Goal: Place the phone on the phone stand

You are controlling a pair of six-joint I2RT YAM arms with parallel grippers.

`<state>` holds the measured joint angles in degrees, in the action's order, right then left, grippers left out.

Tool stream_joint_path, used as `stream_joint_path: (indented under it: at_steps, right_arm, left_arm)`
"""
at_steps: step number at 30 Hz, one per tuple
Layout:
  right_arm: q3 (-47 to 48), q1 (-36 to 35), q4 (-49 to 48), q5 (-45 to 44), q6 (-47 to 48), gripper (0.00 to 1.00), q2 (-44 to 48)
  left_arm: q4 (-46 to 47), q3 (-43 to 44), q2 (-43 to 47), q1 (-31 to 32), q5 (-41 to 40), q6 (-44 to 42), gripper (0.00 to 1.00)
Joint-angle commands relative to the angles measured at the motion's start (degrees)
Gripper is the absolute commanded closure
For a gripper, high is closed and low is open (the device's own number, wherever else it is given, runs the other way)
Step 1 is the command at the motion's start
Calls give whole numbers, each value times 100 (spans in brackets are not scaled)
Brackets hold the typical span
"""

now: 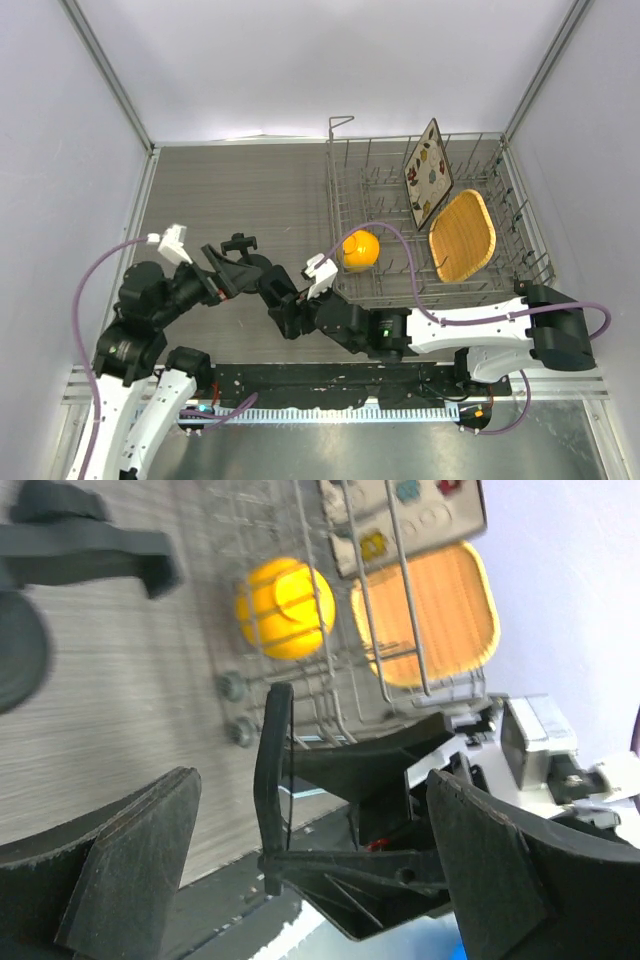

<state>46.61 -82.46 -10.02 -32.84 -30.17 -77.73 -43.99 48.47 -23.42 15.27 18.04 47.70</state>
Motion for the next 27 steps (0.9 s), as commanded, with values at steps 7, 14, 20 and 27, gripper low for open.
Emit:
stream_joint_path:
  at_steps: [7,14,20,27]
  right_arm:
    - [481,1,-1072,-328,424,99,346]
    - [683,1,-1063,-205,495,99,224]
    - [885,1,-826,-205,530,99,206]
    - [1245,1,-449,355,583,99,-92]
  left_arm:
    - [1704,-866,-708,3,2099,742,21]
    - [1445,-760,-804,3,1843,485,33]
    - [1771,-953,-919,11,1861,591,51]
    - [1175,-488,-1015,3,1466,57,93]
